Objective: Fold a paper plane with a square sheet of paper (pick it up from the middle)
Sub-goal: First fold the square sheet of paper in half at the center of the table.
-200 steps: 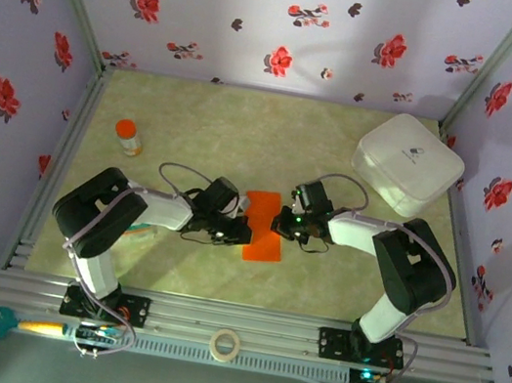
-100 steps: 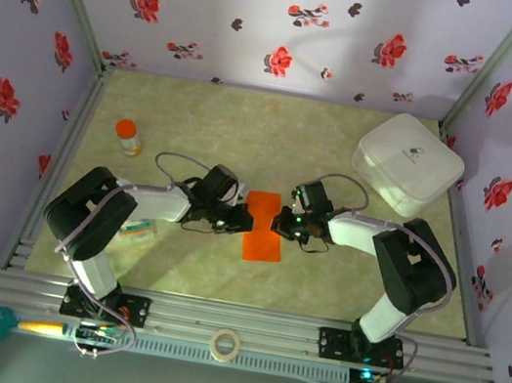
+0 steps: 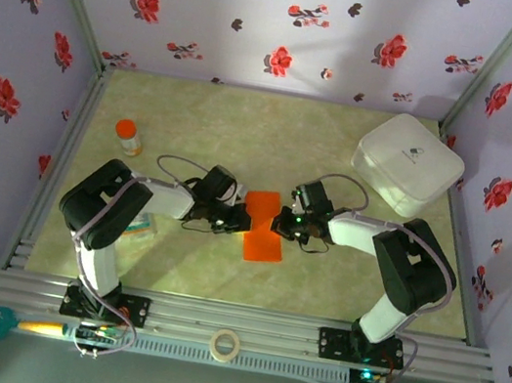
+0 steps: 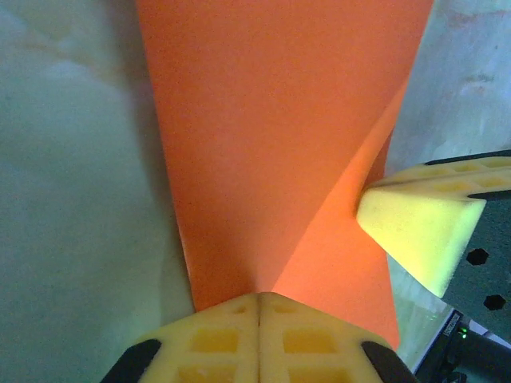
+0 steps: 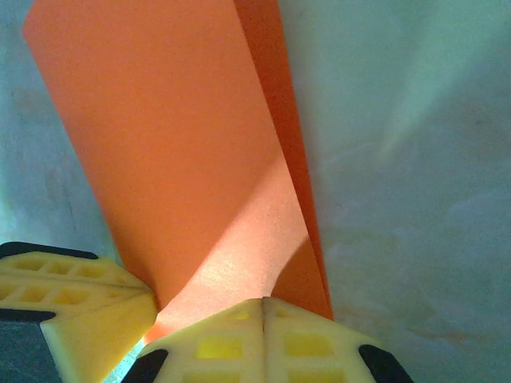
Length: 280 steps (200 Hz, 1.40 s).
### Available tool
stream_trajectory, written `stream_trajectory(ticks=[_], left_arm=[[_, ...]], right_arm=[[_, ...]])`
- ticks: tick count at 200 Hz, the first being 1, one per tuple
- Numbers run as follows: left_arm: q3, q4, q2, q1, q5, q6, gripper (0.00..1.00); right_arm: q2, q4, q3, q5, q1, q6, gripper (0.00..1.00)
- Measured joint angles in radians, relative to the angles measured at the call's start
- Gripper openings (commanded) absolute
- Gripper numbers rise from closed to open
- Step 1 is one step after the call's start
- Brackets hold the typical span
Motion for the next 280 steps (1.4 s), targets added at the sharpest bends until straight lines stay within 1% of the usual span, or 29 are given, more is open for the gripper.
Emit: stream_trajectory(ticks=[40, 59, 86, 144, 162, 208, 250, 280], left_arm=[[0.011, -0.031, -0.008, 0.0, -0.007, 0.006, 0.08], [0.041, -0.07, -0.01, 0.004, -0.01, 0.008, 0.08], [0.083, -0.076, -0.008, 0.021, -0.002, 0.01, 0.08], [0.111, -0.075, 0.066, 0.051, 0.011, 0.011, 0.08], [0.113, -0.077, 0.068, 0.058, 0.016, 0.014, 0.08], [0.157, -0.163, 0.069, 0.064, 0.005, 0.042, 0.09], [0.245, -0.217, 0.072, 0.077, 0.014, 0.06, 0.1], [0.297, -0.223, 0.113, 0.087, 0.035, 0.068, 0.1]], right_arm=[[0.0, 0.0, 0.0, 0.0, 0.0, 0.0, 0.0], [0.0, 0.0, 0.0, 0.0, 0.0, 0.0, 0.0], [0.0, 0.0, 0.0, 0.0, 0.0, 0.0, 0.0], [0.0, 0.0, 0.0, 0.0, 0.0, 0.0, 0.0], [0.0, 0.0, 0.0, 0.0, 0.0, 0.0, 0.0], [0.0, 0.0, 0.0, 0.0, 0.0, 0.0, 0.0], [0.0, 0.0, 0.0, 0.0, 0.0, 0.0, 0.0], [0.0, 0.0, 0.0, 0.0, 0.0, 0.0, 0.0]])
